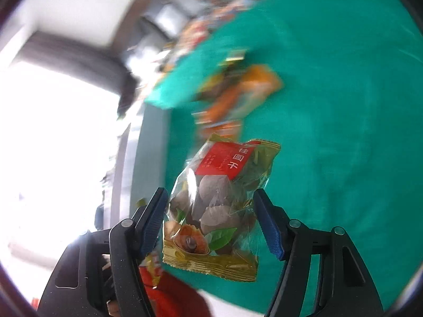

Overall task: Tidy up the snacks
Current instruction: 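Carry the yellow pack and longan bag over the white box with both tools, then open both tools to drop the packs into the box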

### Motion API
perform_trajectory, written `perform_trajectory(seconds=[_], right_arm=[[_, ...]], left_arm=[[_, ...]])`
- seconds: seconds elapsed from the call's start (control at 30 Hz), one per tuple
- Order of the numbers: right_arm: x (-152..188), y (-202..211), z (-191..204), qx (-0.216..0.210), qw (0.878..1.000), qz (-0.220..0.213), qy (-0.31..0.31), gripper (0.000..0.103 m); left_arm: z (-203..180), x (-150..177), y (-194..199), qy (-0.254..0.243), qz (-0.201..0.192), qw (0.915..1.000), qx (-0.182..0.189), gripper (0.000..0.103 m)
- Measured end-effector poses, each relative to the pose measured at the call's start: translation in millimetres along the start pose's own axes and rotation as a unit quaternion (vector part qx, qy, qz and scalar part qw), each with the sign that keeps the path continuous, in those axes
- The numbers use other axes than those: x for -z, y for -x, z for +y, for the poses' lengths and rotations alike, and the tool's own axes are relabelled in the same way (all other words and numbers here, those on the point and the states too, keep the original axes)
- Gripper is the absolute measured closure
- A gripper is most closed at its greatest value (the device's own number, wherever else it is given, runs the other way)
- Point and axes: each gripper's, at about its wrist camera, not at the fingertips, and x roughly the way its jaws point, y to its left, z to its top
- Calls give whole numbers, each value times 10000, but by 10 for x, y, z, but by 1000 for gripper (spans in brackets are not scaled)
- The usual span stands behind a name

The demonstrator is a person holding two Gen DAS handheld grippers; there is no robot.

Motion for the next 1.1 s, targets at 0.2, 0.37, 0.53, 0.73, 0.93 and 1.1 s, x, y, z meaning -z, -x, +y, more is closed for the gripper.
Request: perform_trajectory(seconds=[0.2, 0.37, 0.53, 0.73, 0.93, 1.1], right_arm=[[176, -701, 1679, -993, 9858, 558, 1233, 34], [656, -1470, 2760, -1065, 9631, 962, 2278, 28], [972, -2055, 2849, -459, 9612, 1408, 2327, 24], [681, -1684, 2316, -251, 9651, 785, 2487, 20], [407, -1042, 948, 1908, 9350, -269, 2979, 20], [271, -488, -326, 3309, 9099, -601, 2427, 20]], left_arm=[[748, -562, 748, 462, -789, 9904, -1034, 55], [1517, -764, 917, 937, -674, 9690, -2186, 31], [1825, -510, 1185, 1121, -771, 9550, -2636, 20], [1405, -255, 1265, 777, -1082, 9692, -2073, 18], [197, -152, 781, -472, -814, 9902, -1034, 5], [-621, 123, -24, -1370, -84, 9889, -562, 3]])
